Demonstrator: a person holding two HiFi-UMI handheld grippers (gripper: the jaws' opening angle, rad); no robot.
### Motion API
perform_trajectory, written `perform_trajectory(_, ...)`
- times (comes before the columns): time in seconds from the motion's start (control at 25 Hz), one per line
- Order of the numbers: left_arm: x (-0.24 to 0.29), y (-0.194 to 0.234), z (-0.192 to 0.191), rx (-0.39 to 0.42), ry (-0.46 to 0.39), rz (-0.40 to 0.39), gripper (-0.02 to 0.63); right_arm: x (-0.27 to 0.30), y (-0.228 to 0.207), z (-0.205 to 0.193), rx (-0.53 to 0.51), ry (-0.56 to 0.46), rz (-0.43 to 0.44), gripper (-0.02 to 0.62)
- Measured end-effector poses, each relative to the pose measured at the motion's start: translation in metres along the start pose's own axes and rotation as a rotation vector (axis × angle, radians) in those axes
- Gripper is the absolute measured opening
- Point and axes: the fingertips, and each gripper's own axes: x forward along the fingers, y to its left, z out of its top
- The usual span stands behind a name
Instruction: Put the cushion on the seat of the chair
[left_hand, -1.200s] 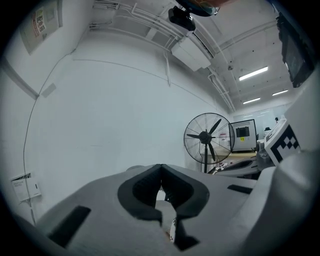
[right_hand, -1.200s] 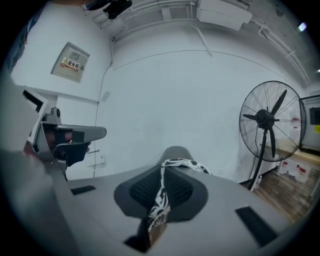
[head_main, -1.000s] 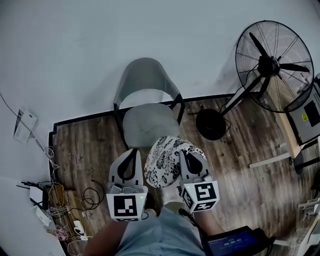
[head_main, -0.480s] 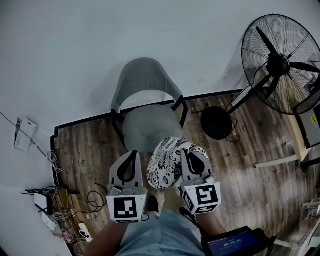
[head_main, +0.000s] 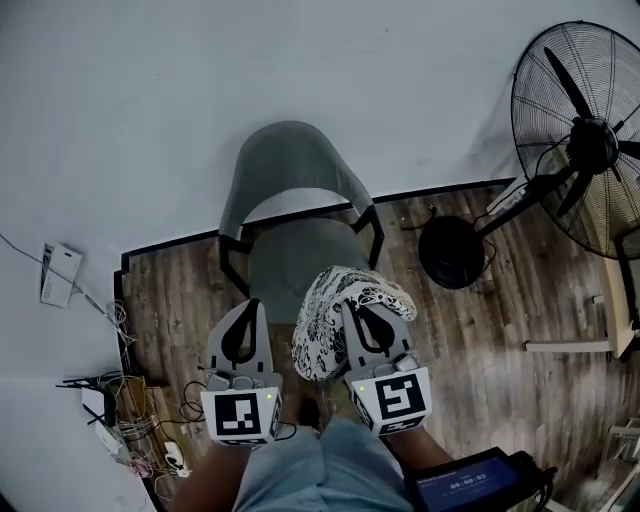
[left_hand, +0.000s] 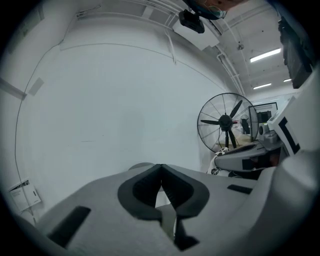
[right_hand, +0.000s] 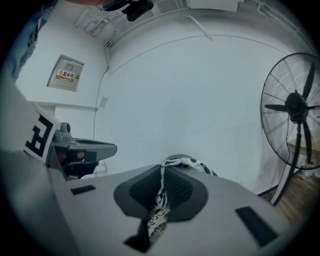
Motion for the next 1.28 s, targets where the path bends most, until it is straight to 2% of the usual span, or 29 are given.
perform_trajectory(0.28, 0.031, 0.008, 0.022, -0.031, 0.018, 0.102, 0.009, 0.055, -0.017, 0.03, -0.035, -0.019, 0.147, 0.021)
perform_trajectory(0.48, 0.034, 0.036, 0.011, -0.024, 0.033, 0.17, 0.009, 0.093, -0.013, 0.042, -0.064, -0.031, 0.196, 0.021)
perform_trajectory(0.76, 0.048, 0.081, -0.015, -0.148, 0.07, 0.207, 0.009, 0.151, 0.004, 0.024, -0.104, 0.048, 0.217, 0.021)
perform_trajectory(1.0, 0.074, 0.149, -0.031, -0.174, 0.08, 0.221, 0.009, 0.222, 0.023, 0.002, -0.077, 0.137, 0.199, 0.021)
perform_trajectory(1.28, 0.088, 0.215, -0.051, -0.197, 0.108, 0.263, 0.009, 0.283, 0.052, -0.006, -0.044, 0.155, 0.209, 0.021)
